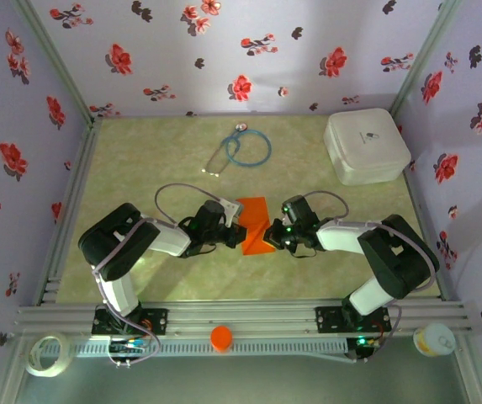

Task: Fold a paper plane with a square sheet of paper (pick it up from the middle)
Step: Fold the triangle a second time at the center of the table.

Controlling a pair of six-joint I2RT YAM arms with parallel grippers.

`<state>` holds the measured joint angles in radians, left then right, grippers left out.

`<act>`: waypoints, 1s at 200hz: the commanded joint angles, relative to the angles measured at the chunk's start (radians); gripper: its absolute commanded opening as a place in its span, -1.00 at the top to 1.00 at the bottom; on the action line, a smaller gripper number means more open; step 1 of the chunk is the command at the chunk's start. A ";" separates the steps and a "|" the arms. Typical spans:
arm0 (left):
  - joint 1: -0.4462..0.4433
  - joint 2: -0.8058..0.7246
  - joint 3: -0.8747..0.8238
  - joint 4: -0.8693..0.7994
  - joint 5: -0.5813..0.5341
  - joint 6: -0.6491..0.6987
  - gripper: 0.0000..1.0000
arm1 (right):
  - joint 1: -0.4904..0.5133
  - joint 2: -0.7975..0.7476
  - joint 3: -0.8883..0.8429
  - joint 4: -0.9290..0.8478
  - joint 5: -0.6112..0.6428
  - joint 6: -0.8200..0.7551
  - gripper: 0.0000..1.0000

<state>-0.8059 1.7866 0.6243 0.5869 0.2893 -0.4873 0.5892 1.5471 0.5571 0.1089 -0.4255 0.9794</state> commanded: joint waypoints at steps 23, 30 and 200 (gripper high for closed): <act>0.000 -0.024 -0.011 -0.008 -0.019 0.020 1.00 | 0.006 0.015 -0.019 -0.045 0.028 0.002 1.00; 0.000 -0.028 -0.008 -0.013 -0.027 0.020 1.00 | 0.006 0.015 -0.019 -0.046 0.029 0.000 1.00; 0.000 0.004 -0.001 0.037 0.002 0.037 1.00 | 0.006 0.020 -0.017 -0.045 0.017 -0.006 1.00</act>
<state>-0.8059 1.7863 0.6212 0.5957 0.2668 -0.4648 0.5892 1.5471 0.5571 0.1089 -0.4259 0.9787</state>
